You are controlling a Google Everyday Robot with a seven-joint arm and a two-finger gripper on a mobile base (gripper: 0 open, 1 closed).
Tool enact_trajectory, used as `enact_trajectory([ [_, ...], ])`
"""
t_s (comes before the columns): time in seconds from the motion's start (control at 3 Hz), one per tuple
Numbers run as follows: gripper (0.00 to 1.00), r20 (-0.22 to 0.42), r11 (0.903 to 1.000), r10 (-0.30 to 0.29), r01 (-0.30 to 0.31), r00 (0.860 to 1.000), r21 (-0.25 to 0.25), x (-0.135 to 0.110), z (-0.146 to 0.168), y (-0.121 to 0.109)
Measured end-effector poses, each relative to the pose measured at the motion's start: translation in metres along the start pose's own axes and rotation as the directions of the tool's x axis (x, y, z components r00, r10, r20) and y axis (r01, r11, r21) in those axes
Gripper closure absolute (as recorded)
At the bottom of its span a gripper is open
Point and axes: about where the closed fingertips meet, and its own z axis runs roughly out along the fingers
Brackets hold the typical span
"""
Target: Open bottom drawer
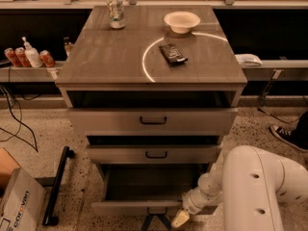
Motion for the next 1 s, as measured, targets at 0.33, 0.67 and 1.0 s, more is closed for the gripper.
enact_trajectory([
  [0.33,0.48,0.000,1.0000,0.000,0.000,1.000,0.000,-0.002,-0.004,0.002],
  [0.67,0.44,-0.015,0.9987,0.030,-0.031,0.999,-0.042,0.007,0.002,0.024],
  [1.0,0.21,-0.015,0.9987,0.030,-0.031,0.999,-0.042,0.007,0.002,0.024],
])
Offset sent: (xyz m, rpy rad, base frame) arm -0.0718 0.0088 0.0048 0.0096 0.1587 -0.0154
